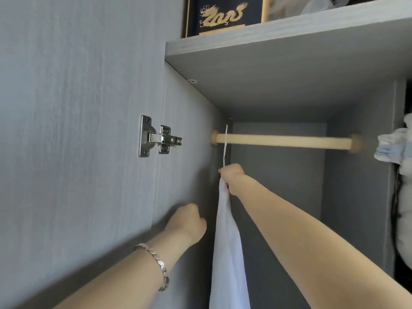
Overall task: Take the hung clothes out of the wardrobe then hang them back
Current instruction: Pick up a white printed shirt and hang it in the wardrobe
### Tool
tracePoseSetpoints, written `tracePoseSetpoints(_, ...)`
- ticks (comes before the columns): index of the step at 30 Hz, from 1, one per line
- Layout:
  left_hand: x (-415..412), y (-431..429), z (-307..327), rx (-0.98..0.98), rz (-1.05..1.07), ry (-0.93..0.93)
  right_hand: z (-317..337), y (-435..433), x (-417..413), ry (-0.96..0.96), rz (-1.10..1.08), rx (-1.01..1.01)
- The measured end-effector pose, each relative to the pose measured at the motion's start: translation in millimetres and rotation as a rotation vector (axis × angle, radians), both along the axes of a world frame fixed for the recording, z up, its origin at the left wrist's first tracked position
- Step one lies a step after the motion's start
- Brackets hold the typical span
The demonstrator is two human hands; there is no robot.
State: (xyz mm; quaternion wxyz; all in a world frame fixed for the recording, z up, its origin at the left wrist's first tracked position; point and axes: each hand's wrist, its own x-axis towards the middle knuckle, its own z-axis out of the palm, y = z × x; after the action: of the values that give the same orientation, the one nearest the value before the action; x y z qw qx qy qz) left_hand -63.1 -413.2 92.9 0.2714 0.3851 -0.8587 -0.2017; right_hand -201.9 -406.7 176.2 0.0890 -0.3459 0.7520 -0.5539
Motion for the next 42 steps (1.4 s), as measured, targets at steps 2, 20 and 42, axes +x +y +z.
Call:
tracePoseSetpoints(2,0,-2,0,0.008,0.014,0.027,-14,-5,2,0.071,0.029,0.062)
tracePoseSetpoints(20,22,15,18,-0.235,0.227,0.111,-72,16,51,0.453,0.107,0.398)
tracePoseSetpoints(42,78,57,19,-0.317,0.261,0.119,-95,14,100,0.457,0.240,0.163)
